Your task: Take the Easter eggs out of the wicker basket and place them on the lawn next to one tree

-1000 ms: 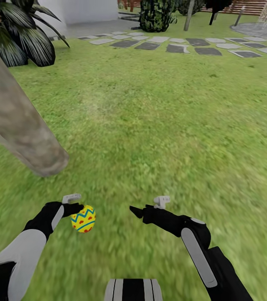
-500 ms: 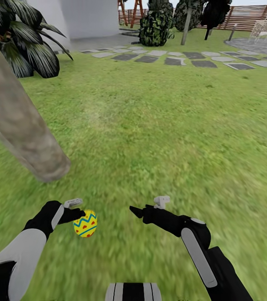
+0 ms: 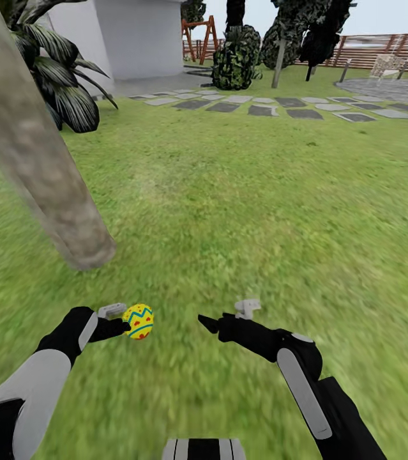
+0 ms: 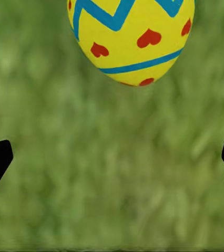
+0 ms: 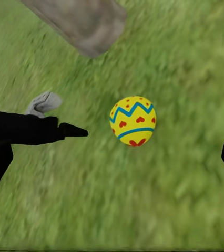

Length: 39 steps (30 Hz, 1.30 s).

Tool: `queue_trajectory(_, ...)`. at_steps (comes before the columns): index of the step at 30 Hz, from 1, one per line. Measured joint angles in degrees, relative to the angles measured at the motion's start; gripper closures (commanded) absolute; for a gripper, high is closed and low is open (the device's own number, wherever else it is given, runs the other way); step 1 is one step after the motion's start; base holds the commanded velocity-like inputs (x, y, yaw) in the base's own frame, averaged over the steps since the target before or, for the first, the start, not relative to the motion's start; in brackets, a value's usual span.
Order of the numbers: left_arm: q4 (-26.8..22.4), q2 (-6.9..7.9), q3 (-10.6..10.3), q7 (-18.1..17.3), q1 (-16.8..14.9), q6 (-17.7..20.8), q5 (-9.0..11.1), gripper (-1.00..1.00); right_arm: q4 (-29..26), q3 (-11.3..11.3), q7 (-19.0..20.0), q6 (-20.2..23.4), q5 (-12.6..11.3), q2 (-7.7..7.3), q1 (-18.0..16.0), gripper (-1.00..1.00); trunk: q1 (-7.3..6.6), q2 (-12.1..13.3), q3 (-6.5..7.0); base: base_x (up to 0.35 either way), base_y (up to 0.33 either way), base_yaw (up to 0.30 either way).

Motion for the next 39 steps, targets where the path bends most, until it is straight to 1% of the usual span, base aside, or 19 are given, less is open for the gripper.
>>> queue_trajectory(10,0.0,-0.03,0.01,0.05,0.0,0.17,-0.03,-1.0,0.0,-0.21,0.0,0.07,-0.08,-0.02,0.0,-1.0,-0.26,0.13,2.22,-0.349,0.0,0.0)
queue_trajectory(14,-1.07,0.0,0.01,0.05,0.0,0.73,-0.03,-1.0,0.0,-0.21,0.0,0.08,-0.09,0.03,0.0,-1.0,-0.36,0.19,3.1,-0.3,0.0,0.0)
queue_trajectory(15,-2.44,0.01,0.01,0.11,0.0,1.55,-0.02,-1.0,0.0,-0.21,-0.01,0.08,-0.09,0.05,0.0,-1.0,-0.41,0.2,3.33,-0.126,0.0,0.0)
queue_trajectory(18,-3.03,0.01,0.01,0.14,0.0,1.89,-0.04,-1.0,0.0,-0.24,-0.01,0.08,-0.09,0.06,0.0,-1.0,-0.49,0.24,3.99,-0.066,0.0,0.0)
queue_trajectory(27,-3.28,0.0,0.01,0.17,0.0,2.18,-0.35,-1.0,0.08,-0.27,-0.35,0.08,-0.08,0.06,0.0,-1.0,-0.73,0.36,5.99,-0.014,0.0,0.0)
queue_trajectory(35,-3.16,0.01,0.01,0.23,0.01,2.23,-0.42,-1.0,0.23,-0.91,-0.57,0.11,0.05,-0.18,0.0,-1.0,-0.94,0.47,7.76,-0.001,0.0,0.0)
queue_trajectory(39,-3.13,0.01,0.01,0.43,0.01,3.32,-0.32,-1.0,0.35,-1.16,-0.76,0.12,0.13,-0.26,0.01,-1.0,-1.04,0.52,8.65,0.0,0.0,0.0)
